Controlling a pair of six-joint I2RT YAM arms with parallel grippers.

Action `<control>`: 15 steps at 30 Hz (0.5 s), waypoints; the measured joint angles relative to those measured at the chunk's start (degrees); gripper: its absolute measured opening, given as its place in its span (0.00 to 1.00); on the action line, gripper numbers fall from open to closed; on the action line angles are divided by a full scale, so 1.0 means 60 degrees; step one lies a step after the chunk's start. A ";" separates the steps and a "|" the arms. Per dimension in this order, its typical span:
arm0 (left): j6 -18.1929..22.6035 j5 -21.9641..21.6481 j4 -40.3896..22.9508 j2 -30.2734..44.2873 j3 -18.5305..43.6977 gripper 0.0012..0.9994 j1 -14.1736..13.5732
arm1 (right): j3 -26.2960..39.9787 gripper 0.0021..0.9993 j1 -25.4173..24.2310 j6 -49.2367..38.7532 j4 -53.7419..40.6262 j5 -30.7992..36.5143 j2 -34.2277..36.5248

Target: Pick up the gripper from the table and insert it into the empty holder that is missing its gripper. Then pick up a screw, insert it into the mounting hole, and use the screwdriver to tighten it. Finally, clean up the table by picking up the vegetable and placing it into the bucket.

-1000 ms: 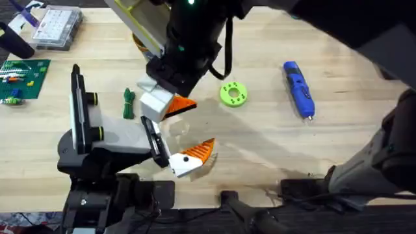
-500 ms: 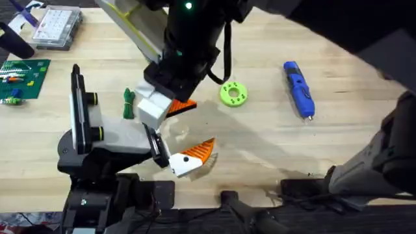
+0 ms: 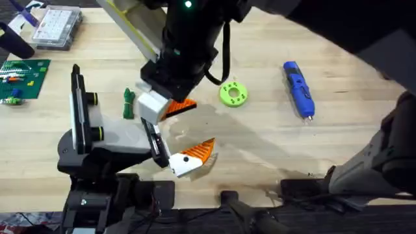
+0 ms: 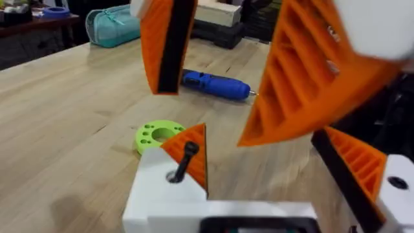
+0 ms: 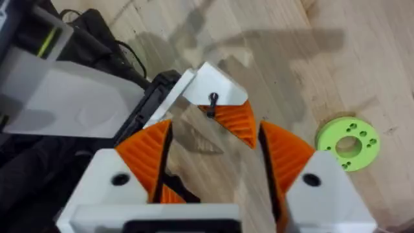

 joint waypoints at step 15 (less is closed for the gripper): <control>0.0000 0.0000 0.0000 0.0000 0.0000 0.99 0.0000 | -0.0047 0.66 0.0000 0.0106 0.0154 -0.0023 0.0285</control>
